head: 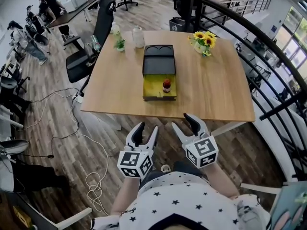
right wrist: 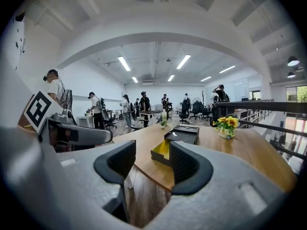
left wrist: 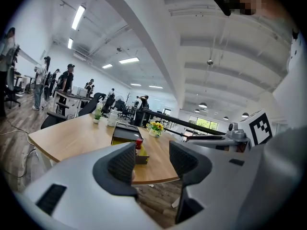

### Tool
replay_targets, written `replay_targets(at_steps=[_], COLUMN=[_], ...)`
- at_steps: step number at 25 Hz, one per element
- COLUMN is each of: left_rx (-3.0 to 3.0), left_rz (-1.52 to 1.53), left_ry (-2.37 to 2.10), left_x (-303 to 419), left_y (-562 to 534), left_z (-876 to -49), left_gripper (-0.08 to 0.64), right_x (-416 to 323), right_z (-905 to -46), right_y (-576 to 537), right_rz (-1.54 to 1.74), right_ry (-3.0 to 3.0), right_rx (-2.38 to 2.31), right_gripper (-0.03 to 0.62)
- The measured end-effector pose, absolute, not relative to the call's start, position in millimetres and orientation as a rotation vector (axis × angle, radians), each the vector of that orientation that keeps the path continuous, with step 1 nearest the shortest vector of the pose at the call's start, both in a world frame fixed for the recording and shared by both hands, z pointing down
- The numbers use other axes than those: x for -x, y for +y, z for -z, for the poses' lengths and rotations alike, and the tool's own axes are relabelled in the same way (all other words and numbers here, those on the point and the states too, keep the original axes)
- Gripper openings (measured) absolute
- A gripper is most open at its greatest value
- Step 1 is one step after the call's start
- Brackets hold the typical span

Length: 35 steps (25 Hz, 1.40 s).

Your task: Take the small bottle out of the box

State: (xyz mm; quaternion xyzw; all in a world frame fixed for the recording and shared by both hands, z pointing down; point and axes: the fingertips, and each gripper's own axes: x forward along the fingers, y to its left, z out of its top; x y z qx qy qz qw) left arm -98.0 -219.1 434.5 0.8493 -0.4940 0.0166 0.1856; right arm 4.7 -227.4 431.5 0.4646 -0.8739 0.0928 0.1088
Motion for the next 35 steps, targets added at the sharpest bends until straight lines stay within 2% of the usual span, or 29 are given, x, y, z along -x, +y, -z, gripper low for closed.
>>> replay_targets(at_steps=[35], left_rx=[-2.222], left_rz=[-0.119], left_ry=[-1.458], left_x=[100.4], left_y=[-376.2], left_z=[-494.9], left_gripper=[0.198], right_x=[-1.4], right_z=[-532.5], right_y=[-428.1], right_rz=[-0.265], right_ry=[-2.450], right_rx=[-1.186], right_gripper=[0.201])
